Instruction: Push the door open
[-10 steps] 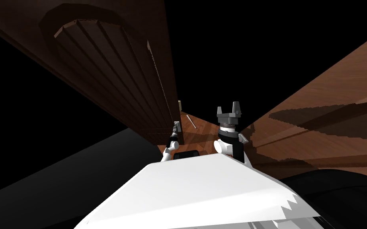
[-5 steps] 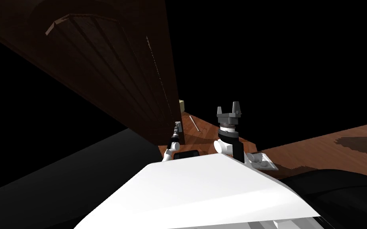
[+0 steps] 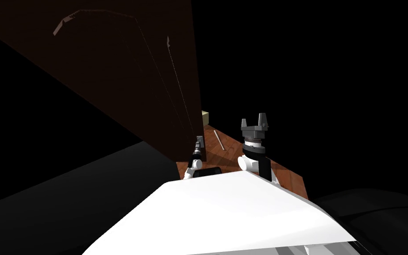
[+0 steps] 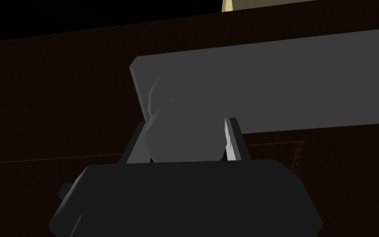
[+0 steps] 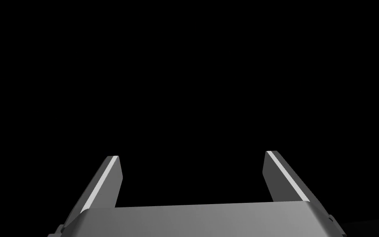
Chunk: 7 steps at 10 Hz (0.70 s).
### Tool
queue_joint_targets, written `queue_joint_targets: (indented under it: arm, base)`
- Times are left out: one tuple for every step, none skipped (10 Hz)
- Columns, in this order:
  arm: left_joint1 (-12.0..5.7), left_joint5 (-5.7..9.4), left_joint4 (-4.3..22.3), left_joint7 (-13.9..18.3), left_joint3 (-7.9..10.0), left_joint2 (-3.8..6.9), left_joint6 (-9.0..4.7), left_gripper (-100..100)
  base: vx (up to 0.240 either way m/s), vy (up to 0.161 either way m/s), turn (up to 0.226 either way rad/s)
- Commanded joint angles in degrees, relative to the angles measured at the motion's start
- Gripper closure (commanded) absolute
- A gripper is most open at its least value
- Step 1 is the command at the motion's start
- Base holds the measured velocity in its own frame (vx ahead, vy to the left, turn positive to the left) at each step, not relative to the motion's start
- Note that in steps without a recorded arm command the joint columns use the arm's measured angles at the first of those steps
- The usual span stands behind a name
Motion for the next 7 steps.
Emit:
queue_joint_targets:
  arm:
    - [0.33,1.84,-0.42,-1.67,-0.96,-0.78,-1.13,100]
    - [0.53,2.66,-0.6,-2.46,-1.6,-1.43,-1.46,100]
    - [0.33,1.98,0.01,-1.63,-1.4,-0.87,-1.33,100]
    - [0.15,2.3,0.01,-1.97,-0.64,0.09,-1.7,100]
    - [0.1,2.43,0.04,-2.12,-0.14,0.5,-1.77,100]
    - [0.04,2.59,0.07,-2.29,0.44,0.84,-1.84,100]
    - [-0.03,2.76,0.12,-2.47,1.07,1.04,-1.93,100]
  base:
    - [0.142,-0.098,0.216]
    - [0.147,-0.09,0.176]
    - [0.068,-0.041,0.034]
    - [0.111,0.004,0.017]
    - [0.176,0.005,0.048]
    - [0.185,-0.001,0.114]
    - [0.231,-0.04,0.109]
